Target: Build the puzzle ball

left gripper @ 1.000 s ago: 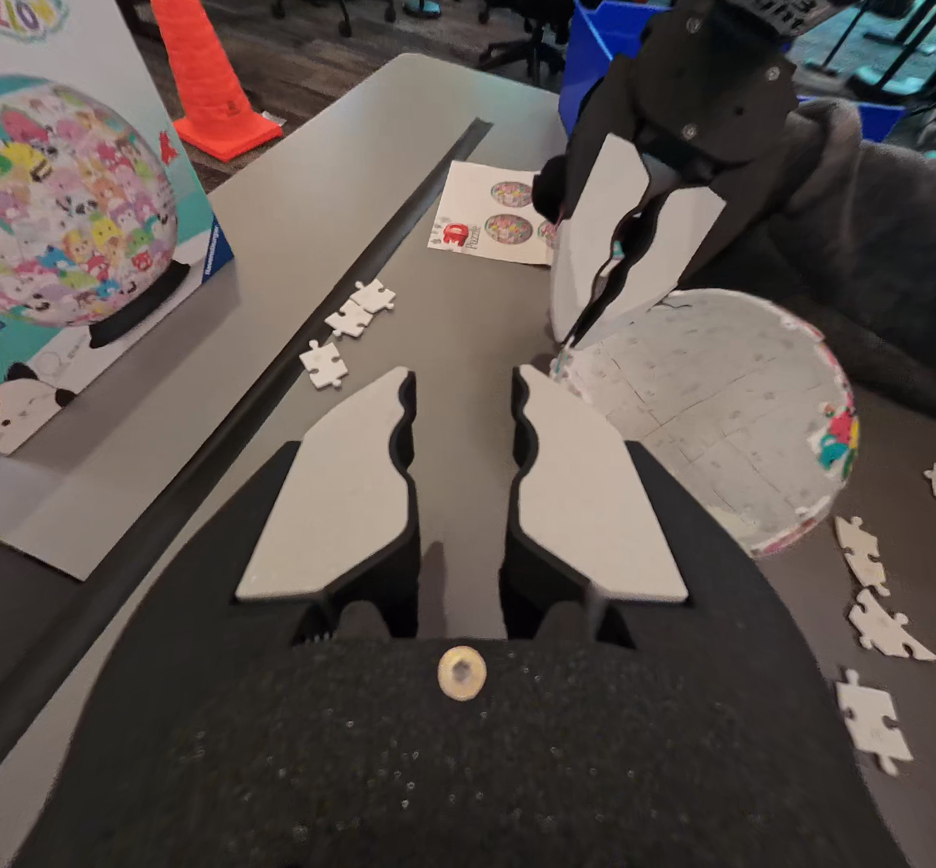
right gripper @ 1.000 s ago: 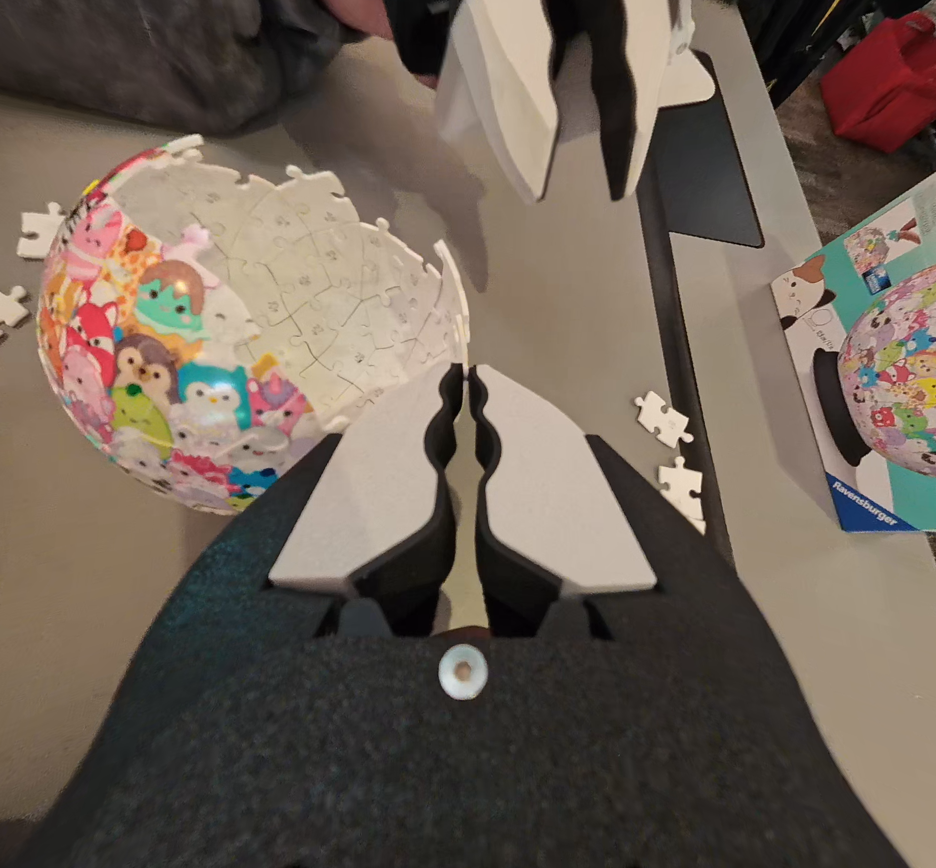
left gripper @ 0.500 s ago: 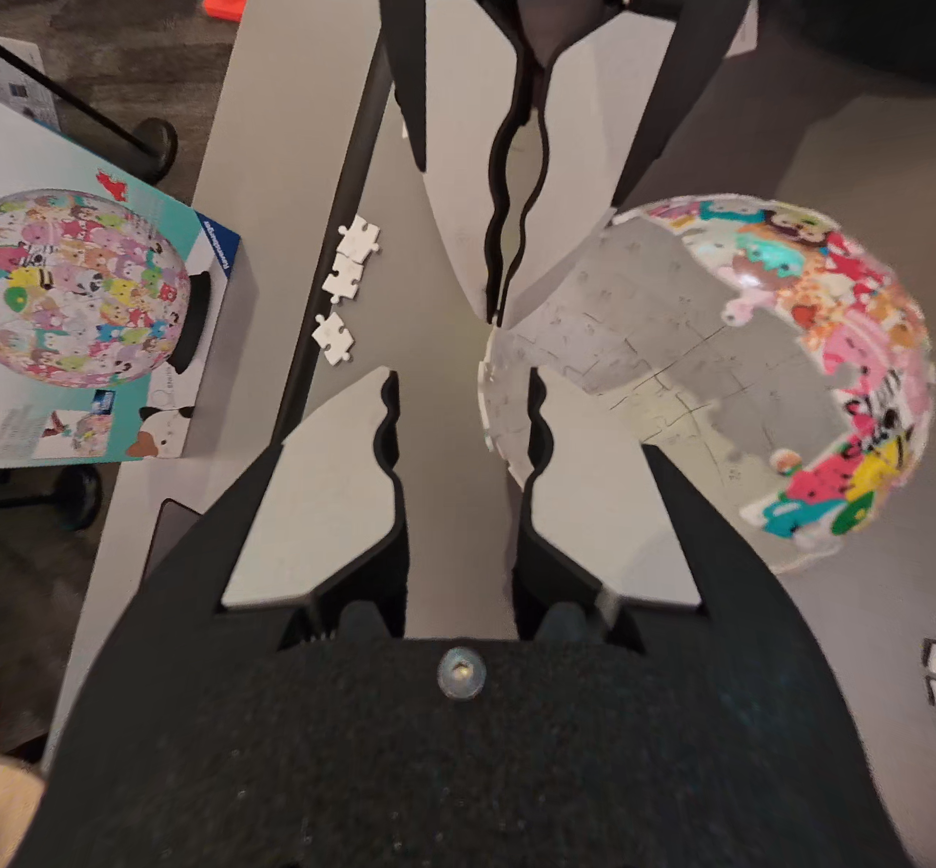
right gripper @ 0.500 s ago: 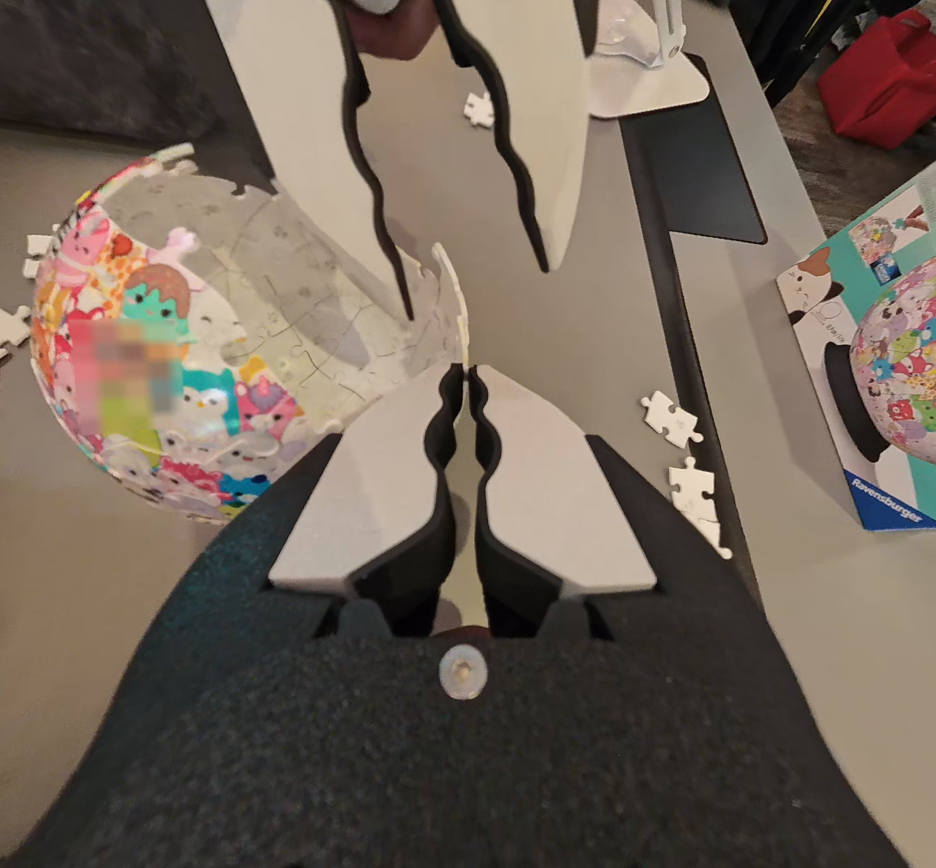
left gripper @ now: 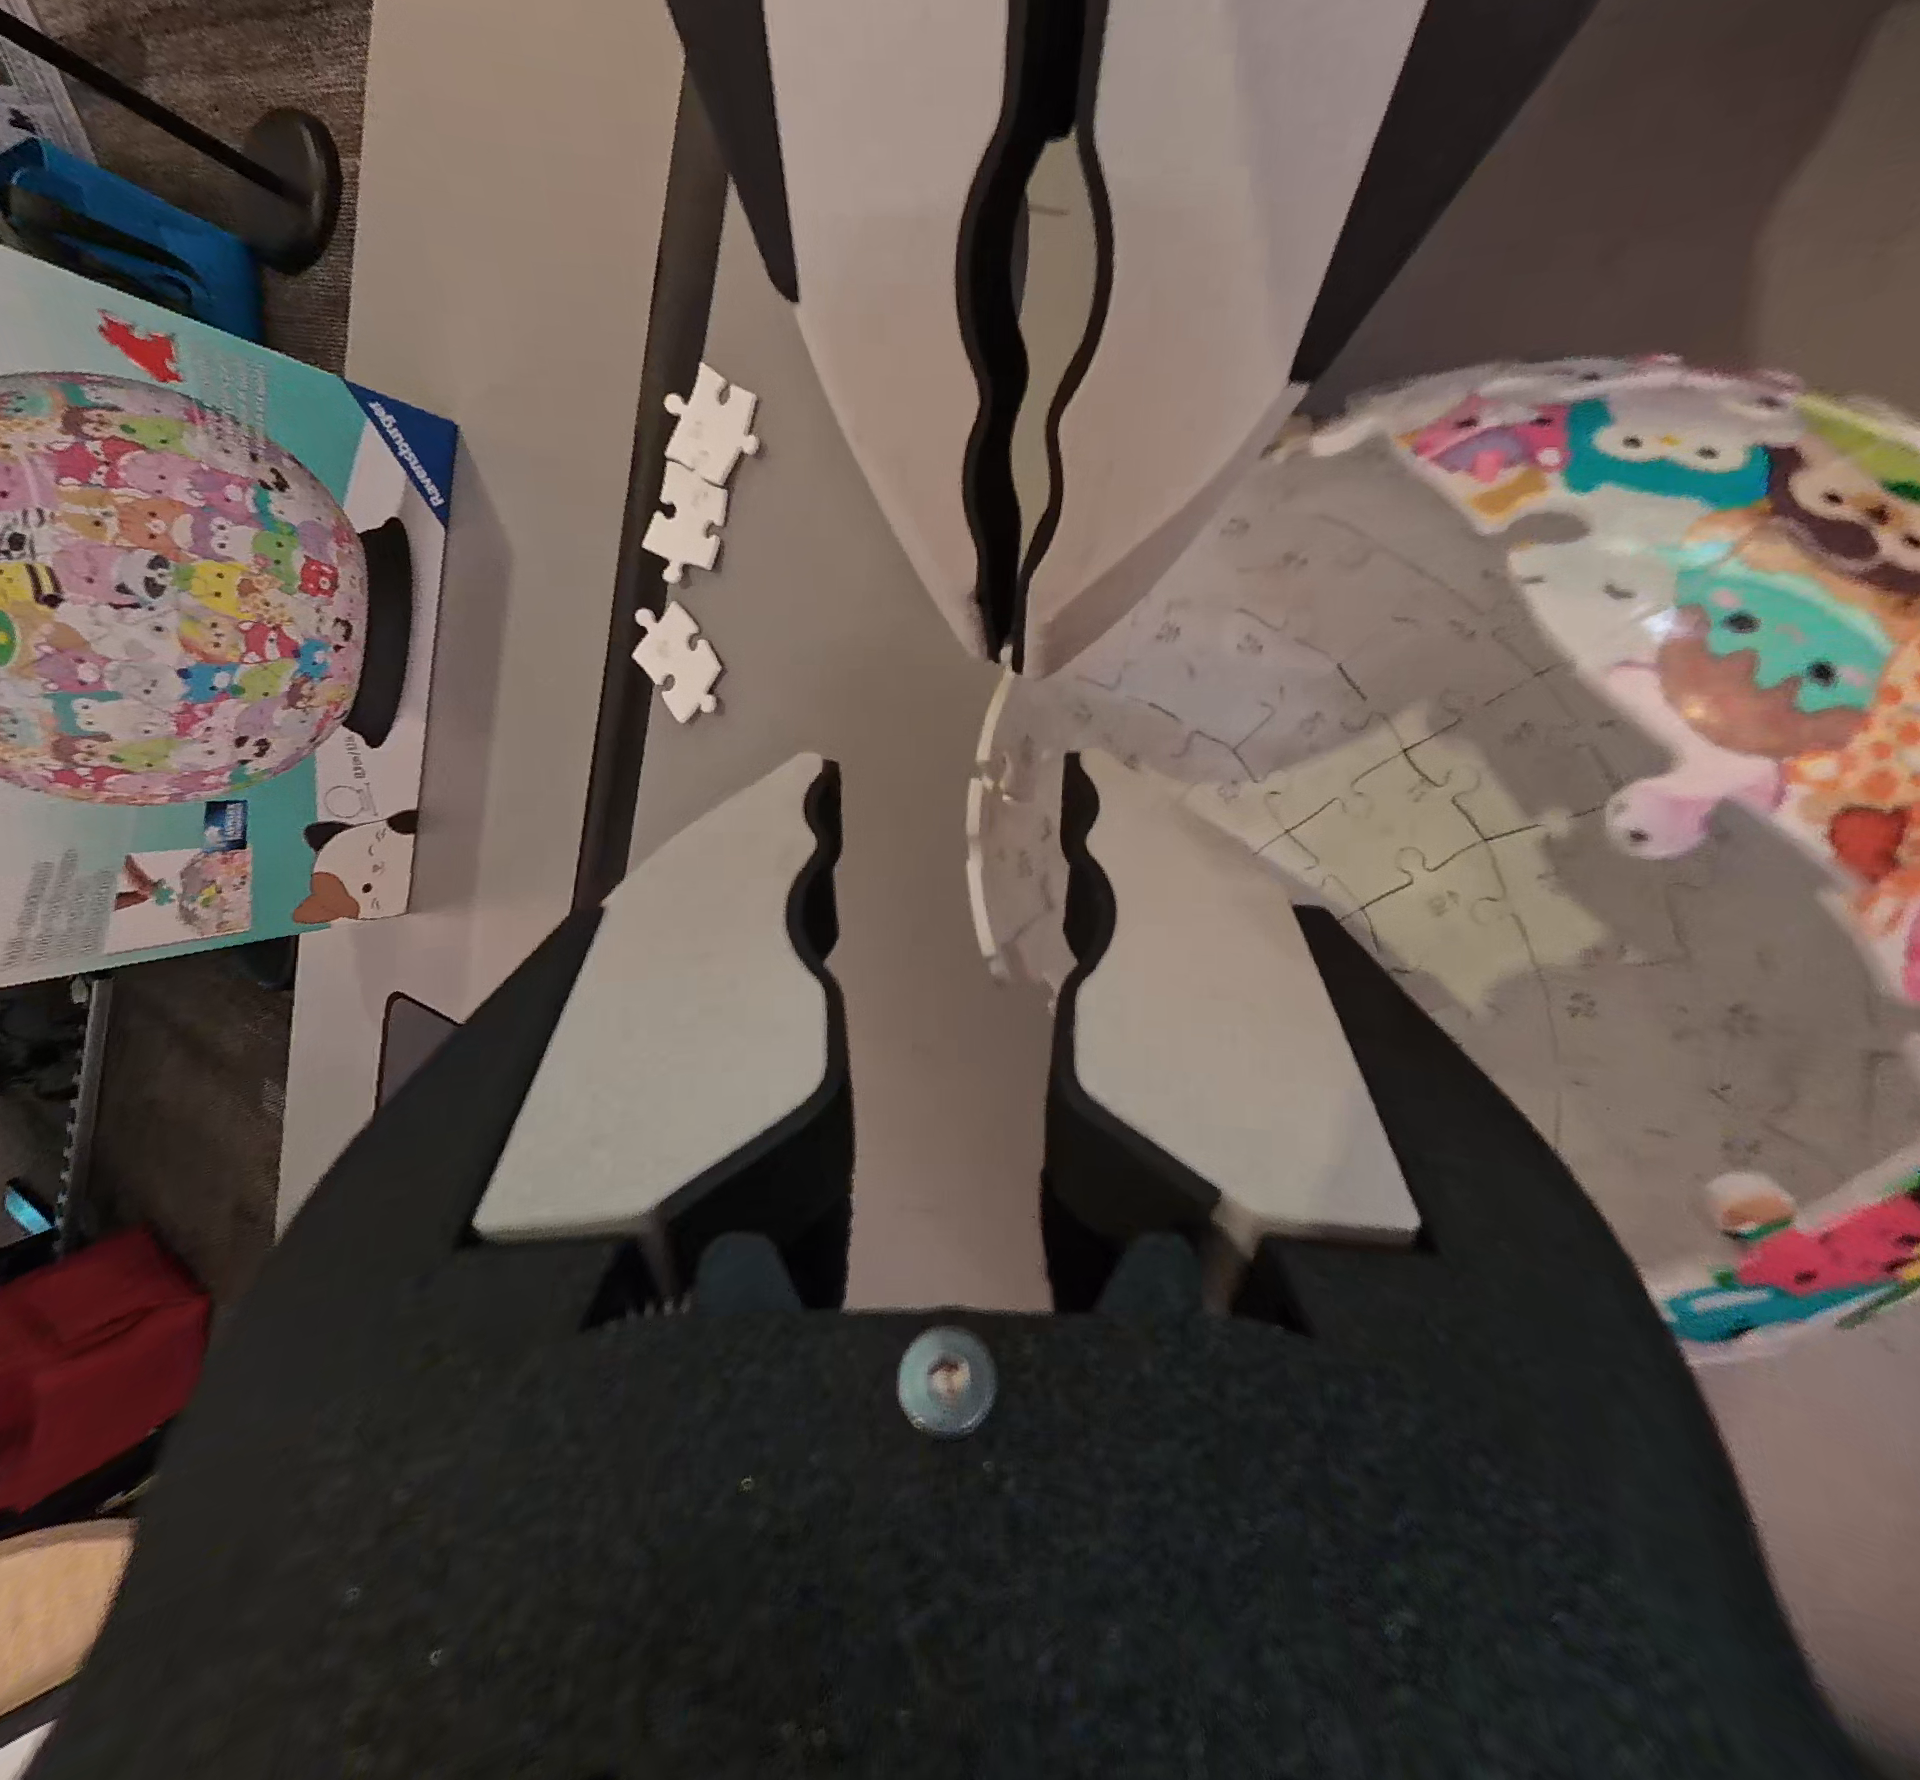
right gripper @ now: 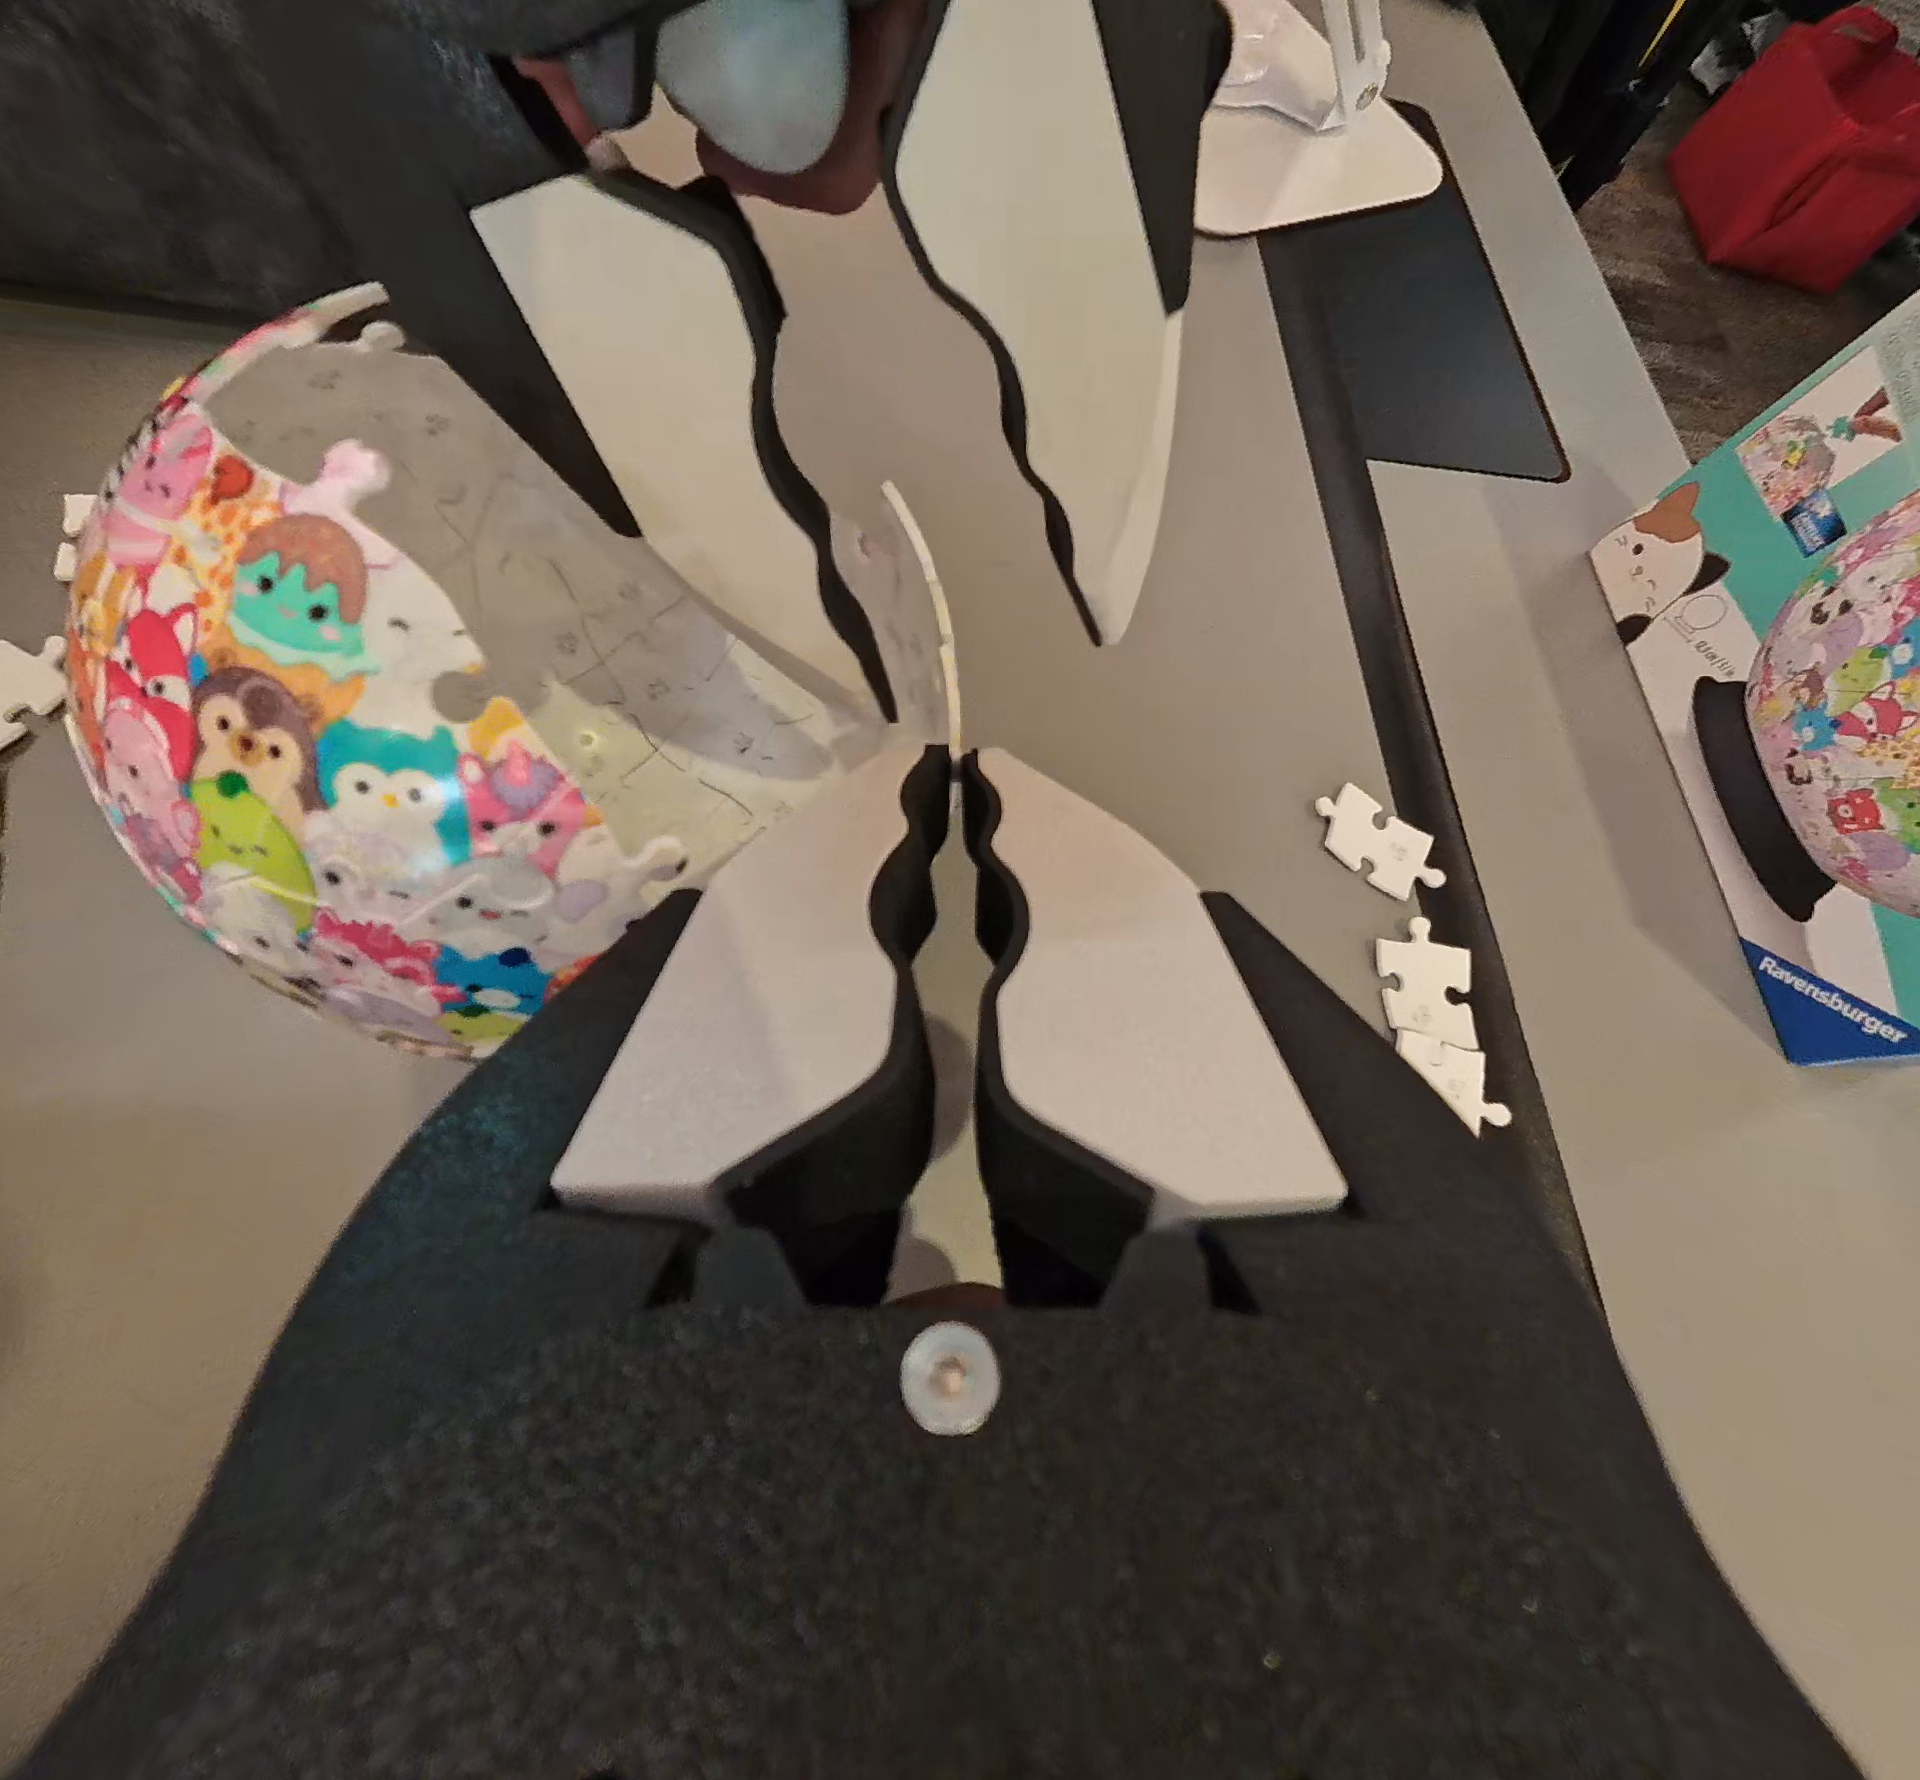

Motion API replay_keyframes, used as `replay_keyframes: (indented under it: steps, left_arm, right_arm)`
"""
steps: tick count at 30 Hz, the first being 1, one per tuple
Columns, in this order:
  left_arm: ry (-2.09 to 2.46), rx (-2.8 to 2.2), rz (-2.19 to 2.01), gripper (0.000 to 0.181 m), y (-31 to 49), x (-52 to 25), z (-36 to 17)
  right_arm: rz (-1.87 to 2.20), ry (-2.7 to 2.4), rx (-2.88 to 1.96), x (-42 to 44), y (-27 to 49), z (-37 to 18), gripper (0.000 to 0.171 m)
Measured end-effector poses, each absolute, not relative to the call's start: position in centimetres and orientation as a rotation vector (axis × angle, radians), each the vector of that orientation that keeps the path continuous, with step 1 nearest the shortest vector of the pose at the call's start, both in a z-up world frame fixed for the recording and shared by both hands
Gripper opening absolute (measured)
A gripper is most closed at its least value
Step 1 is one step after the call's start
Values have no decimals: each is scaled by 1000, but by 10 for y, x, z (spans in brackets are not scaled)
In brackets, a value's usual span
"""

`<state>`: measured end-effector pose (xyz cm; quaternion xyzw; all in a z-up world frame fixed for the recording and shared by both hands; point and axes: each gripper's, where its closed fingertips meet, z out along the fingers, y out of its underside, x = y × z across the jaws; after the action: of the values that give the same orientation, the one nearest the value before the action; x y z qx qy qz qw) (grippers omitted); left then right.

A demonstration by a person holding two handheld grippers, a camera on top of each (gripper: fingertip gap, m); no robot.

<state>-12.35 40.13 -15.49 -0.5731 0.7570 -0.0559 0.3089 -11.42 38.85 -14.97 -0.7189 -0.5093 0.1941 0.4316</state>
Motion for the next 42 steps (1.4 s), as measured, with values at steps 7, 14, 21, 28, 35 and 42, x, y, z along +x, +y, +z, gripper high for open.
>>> replay_keyframes:
  steps: [7, 14, 21, 28, 35, 42]
  left_arm:
    - [2007, -1494, -98, 39, 404, -122, -157]
    - [2018, -1466, -61, 39, 403, -122, -158]
    - [2009, -1460, -54, 39, 404, -122, -155]
    - [2053, -1494, -240, 39, 386, -122, -151]
    - [1996, -1543, -749, 39, 376, -129, -114]
    - [1768, -1736, -1270, 39, 403, -134, -96]
  right_arm:
    - [482, -1274, -1796, -114, 388, -151, 2]
    - [480, -1277, -1796, -114, 388, -151, 2]
    - [472, -1276, -1796, -113, 388, -151, 2]
    - [459, -1277, -1795, -113, 389, -151, 2]
    - [451, -1282, -1792, -114, 389, -151, 2]
    - [445, -1284, -1793, -113, 389, -151, 2]
